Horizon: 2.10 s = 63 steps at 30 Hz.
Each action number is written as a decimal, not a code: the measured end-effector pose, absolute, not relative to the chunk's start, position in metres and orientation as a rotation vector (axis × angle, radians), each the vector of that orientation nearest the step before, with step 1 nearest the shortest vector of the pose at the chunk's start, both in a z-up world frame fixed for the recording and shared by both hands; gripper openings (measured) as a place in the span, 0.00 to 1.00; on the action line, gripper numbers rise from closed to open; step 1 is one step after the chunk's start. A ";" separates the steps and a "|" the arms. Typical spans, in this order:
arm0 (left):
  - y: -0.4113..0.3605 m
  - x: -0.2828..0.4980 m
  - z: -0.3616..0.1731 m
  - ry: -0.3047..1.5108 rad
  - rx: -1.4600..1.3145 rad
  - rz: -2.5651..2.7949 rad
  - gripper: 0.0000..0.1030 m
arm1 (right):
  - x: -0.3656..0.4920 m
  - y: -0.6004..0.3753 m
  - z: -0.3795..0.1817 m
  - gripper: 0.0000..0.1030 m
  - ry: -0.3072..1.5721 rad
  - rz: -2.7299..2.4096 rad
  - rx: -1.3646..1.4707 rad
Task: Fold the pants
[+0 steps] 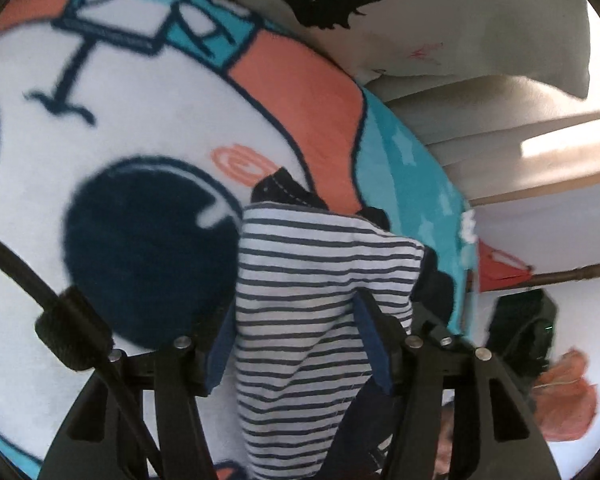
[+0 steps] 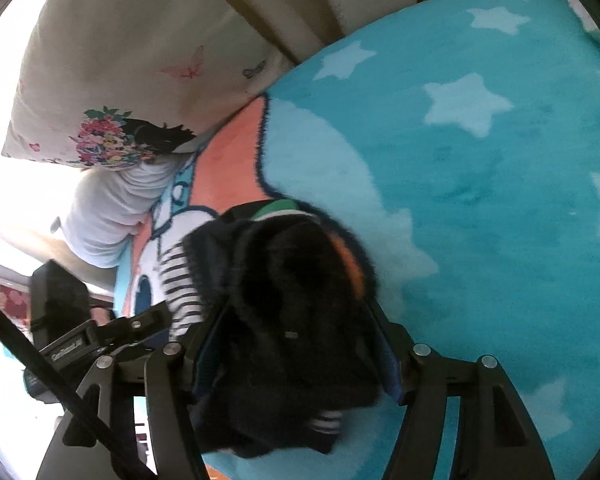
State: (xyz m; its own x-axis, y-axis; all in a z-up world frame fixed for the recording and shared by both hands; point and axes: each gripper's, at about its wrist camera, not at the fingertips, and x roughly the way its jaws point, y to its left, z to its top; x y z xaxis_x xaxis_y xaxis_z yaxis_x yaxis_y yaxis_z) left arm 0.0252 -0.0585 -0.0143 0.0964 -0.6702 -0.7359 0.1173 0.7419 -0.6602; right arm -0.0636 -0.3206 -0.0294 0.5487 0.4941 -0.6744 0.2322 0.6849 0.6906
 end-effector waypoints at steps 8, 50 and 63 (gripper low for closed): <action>-0.043 0.027 -0.005 1.352 -0.655 -0.688 0.33 | -0.054 -0.308 -0.010 0.36 1.005 0.297 0.863; -0.021 0.013 0.009 1.257 -0.292 -0.507 0.35 | 0.000 -0.230 0.005 0.32 1.005 0.159 0.548; 0.004 -0.026 0.088 0.884 -0.014 -0.356 0.54 | -0.044 -0.220 0.030 0.50 1.010 -0.004 0.501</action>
State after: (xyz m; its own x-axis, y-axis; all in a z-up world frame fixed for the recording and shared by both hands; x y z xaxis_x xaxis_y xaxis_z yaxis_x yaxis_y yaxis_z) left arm -0.0263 0.0044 0.0882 0.5792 -0.3101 -0.7540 0.2982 0.9413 -0.1581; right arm -0.0439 -0.2196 0.0300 0.5419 0.2240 -0.8100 0.2302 0.8874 0.3994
